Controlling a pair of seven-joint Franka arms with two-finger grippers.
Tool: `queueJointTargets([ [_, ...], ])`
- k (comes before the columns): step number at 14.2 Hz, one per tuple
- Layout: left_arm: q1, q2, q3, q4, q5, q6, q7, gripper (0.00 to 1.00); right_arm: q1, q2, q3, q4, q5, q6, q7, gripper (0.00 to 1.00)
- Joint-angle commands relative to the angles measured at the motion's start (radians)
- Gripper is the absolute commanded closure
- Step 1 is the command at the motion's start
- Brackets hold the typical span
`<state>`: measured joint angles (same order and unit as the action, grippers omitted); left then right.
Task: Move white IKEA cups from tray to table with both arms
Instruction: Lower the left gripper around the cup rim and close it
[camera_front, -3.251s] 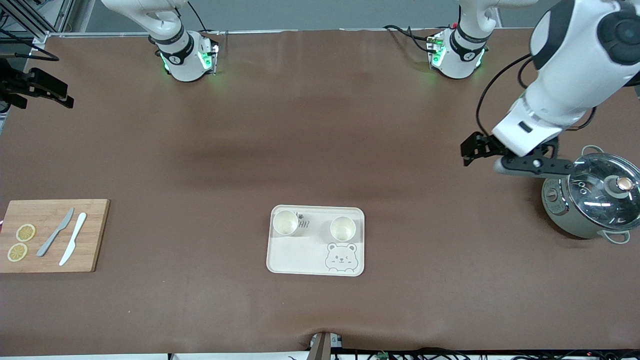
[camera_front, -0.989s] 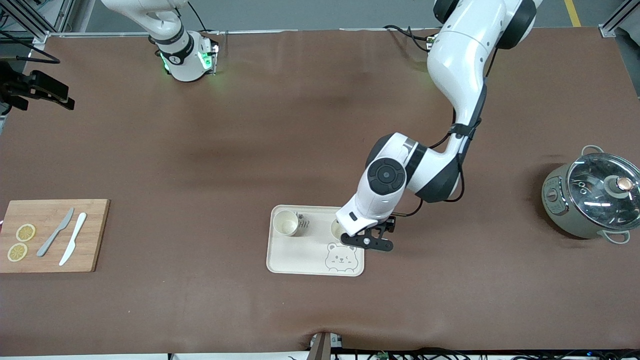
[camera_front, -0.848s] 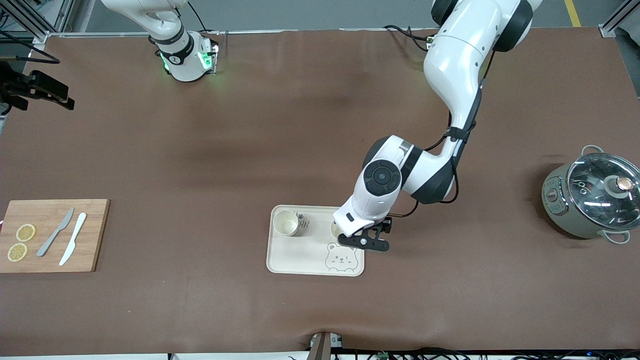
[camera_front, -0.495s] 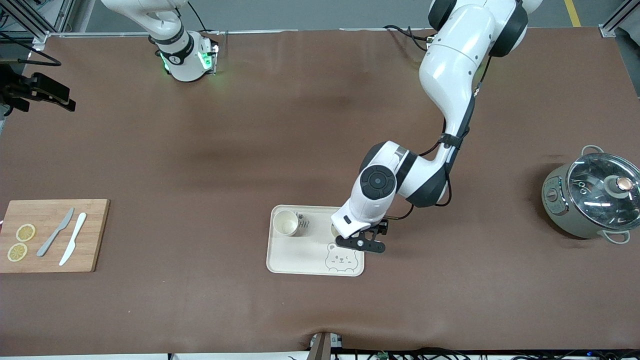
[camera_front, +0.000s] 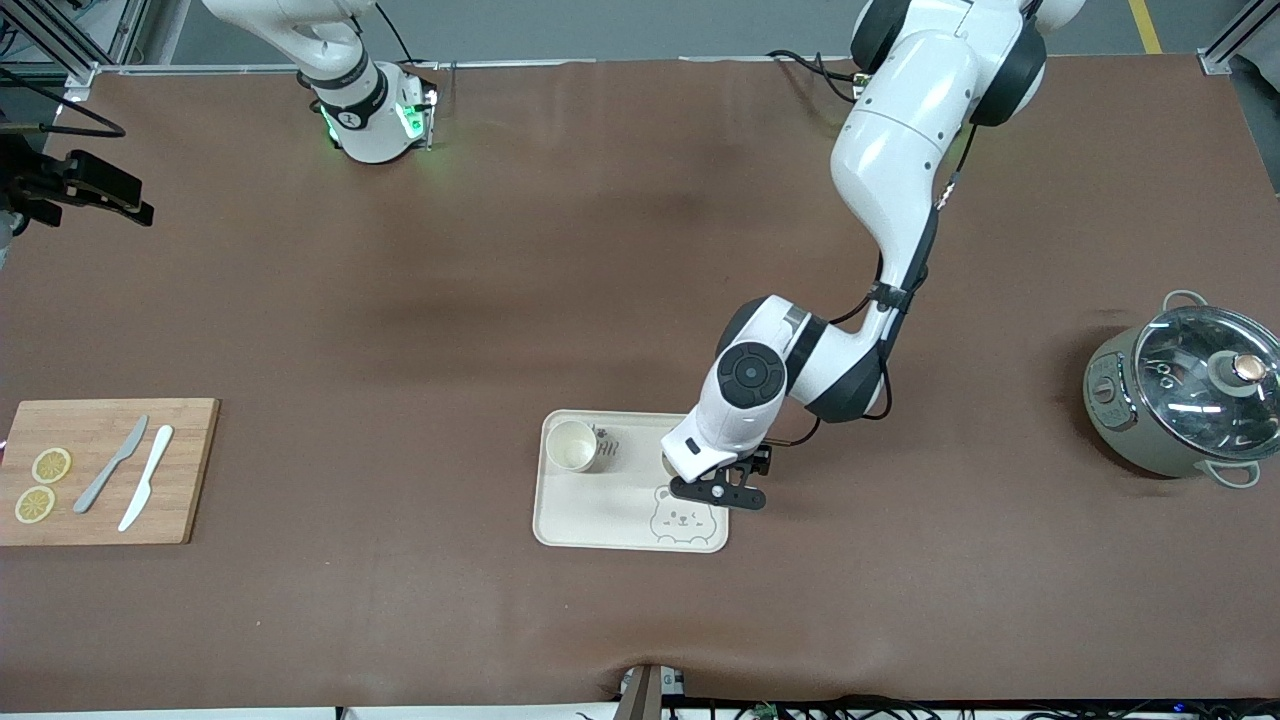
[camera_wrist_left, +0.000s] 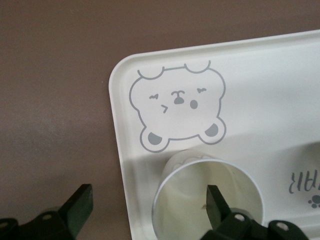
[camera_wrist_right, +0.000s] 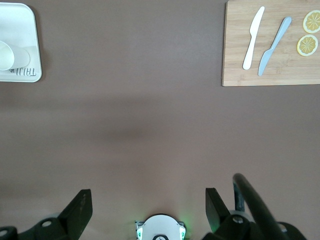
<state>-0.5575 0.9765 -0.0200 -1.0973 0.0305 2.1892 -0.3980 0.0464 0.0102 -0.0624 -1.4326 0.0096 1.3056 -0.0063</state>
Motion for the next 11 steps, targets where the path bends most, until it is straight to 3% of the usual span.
queueJointTargets([
  [1,-0.009,0.03,0.011,0.036,-0.001,0.014,-0.021,0.0,-0.002,0.007,0.003,0.004,0.012,-0.003,0.016,0.0],
  [7,-0.024,0.045,0.014,0.034,-0.001,0.052,-0.056,0.0,-0.005,0.008,0.003,0.004,0.012,-0.003,0.014,0.0],
  [8,-0.025,0.044,0.014,0.033,-0.003,0.052,-0.062,0.21,-0.005,0.008,0.003,0.004,0.012,-0.003,0.014,0.0],
  [9,-0.024,0.041,0.011,0.03,-0.015,0.046,-0.088,0.99,-0.002,0.008,0.003,0.004,0.012,-0.005,0.014,0.0],
  [11,-0.019,0.041,0.011,0.03,-0.032,0.043,-0.088,1.0,0.001,0.011,0.003,0.004,0.012,-0.003,0.016,0.0],
])
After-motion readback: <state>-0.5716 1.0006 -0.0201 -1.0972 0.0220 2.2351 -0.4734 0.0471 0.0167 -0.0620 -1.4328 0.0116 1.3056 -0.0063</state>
